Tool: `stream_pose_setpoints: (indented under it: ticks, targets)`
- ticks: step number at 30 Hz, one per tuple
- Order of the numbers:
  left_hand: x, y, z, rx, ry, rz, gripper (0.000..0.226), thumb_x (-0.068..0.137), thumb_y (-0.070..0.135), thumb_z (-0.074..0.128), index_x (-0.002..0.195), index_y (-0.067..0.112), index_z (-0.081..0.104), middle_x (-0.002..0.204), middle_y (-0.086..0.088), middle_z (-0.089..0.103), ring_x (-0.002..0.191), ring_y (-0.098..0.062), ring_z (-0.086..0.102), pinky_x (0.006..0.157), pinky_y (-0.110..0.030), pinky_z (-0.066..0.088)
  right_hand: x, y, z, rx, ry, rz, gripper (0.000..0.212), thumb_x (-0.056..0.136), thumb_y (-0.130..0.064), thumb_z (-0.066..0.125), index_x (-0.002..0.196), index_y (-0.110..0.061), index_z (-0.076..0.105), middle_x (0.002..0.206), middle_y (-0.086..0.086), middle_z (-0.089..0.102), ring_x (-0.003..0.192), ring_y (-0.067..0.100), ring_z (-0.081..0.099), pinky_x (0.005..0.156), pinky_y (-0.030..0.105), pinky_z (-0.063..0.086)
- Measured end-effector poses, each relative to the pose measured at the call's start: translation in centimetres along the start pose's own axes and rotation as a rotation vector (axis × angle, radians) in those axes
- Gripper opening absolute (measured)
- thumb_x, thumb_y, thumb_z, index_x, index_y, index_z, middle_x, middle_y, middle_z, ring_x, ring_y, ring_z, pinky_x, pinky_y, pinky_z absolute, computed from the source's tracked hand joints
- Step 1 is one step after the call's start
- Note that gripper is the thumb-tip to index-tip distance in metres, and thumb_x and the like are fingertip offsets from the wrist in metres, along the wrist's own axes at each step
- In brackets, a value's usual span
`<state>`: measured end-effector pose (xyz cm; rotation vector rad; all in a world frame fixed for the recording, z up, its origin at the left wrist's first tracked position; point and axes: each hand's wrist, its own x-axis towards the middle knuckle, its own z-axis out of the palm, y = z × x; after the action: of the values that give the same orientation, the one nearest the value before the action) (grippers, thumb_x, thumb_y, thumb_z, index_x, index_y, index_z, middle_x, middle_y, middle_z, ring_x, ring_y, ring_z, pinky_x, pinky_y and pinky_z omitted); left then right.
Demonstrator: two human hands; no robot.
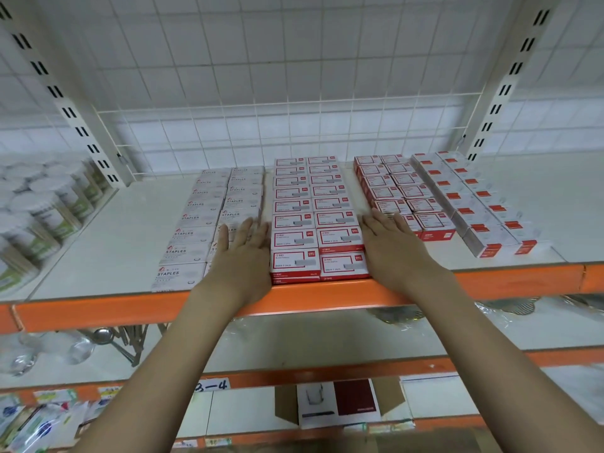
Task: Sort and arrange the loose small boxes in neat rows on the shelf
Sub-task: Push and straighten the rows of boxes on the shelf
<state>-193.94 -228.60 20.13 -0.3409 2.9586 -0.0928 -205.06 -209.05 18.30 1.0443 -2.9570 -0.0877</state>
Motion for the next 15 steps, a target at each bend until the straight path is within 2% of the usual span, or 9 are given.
stream_pose_setpoints:
  ticks: [6, 15]
  targets:
    - [-0.26, -0.30, 0.10, -0.005, -0.012, -0.010, 0.065, 0.096, 0.031, 0.030, 0.149, 0.022, -0.005, 0.156, 0.002, -0.011, 0.142, -0.021, -0.018, 0.113, -0.049, -0.012, -0.02, 0.32, -0.16, -0.021, -0.014, -0.010, 0.060, 0.099, -0.043, 0.025, 0.150, -0.018, 0.004, 0.157, 0.001, 0.007, 0.145, 0.019, -0.003, 0.113, 0.039, -0.009]
    - [-0.64, -0.48, -0.04, -0.037, 0.003, -0.007, 0.060, 0.096, 0.034, 0.029, 0.149, 0.023, 0.003, 0.157, 0.001, -0.010, 0.142, -0.021, -0.016, 0.113, -0.048, -0.012, -0.02, 0.08, -0.89, -0.022, -0.045, 0.005, 0.059, 0.099, -0.036, 0.028, 0.149, -0.015, 0.005, 0.157, 0.003, 0.007, 0.145, 0.020, -0.003, 0.114, 0.041, -0.007]
